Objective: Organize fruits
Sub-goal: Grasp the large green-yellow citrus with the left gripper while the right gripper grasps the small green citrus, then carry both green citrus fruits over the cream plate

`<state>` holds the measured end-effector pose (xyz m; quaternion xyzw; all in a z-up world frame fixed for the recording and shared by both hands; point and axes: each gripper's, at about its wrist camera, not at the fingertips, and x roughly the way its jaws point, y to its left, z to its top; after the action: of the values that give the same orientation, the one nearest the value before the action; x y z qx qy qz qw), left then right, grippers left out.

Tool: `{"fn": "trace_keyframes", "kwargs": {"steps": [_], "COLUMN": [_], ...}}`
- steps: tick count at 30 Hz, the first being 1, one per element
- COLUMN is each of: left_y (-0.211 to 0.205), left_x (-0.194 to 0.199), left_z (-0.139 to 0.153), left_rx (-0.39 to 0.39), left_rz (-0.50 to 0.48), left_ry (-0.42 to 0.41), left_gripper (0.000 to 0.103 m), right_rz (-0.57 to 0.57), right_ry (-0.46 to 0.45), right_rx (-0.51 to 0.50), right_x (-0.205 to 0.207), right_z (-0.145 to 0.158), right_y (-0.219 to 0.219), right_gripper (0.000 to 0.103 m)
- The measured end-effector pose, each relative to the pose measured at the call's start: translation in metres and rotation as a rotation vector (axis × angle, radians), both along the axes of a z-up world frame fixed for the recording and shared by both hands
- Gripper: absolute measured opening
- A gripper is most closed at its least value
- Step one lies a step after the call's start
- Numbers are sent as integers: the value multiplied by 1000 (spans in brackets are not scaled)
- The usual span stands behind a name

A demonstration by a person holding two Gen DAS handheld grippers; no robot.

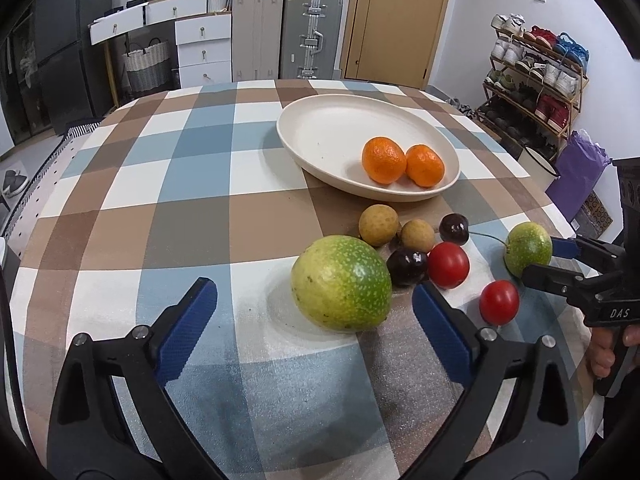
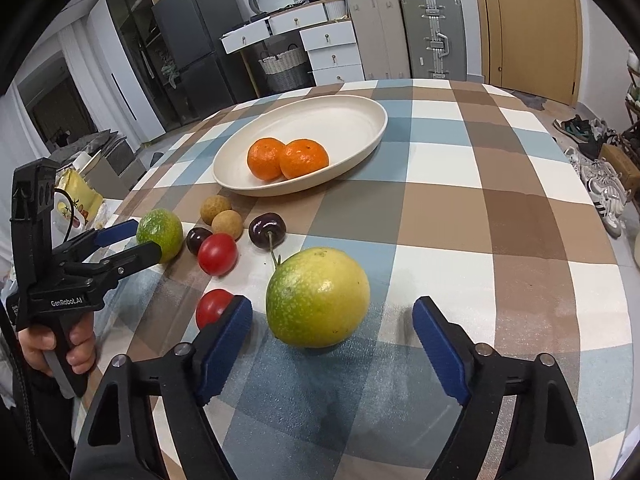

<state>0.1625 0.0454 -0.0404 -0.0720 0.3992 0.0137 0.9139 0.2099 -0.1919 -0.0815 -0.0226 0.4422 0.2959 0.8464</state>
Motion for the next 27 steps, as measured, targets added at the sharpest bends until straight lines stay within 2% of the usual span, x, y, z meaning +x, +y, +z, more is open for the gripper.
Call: {"fn": "trace_keyframes", "kwargs": {"steps": [2,5,9,11,13,15,27], "left_y": [-1,-3,-5,-5,-5,-4,-2], "left_x": [3,6,6,5,4,3,-3], "left_z": [-2,-6,-6,-6,-5,-4,1], "left_rx": [0,3,-3,-15,-32,-34,-49], "left_rz": [-5,-18,-32,-41,-57,-55,-52], "left_ry": [14,36,33,26,18,14,-21], "left_gripper": [93,83,72,64,50,50,50], "right_rz": [0,-7,0,10,18,19,25], "right_ry": [-2,5,11,4,0,-2,-23], "right_rx": [-1,0,14,12,14,20,16], "right_x": [1,3,3,2,1,0,-3], "right_z": [-1,-3,-3,-2,-2,-1,0], "right_y": [1,0,0,2,4,5,4], "right_gripper": [80,78,70,63,60,53,52]}}
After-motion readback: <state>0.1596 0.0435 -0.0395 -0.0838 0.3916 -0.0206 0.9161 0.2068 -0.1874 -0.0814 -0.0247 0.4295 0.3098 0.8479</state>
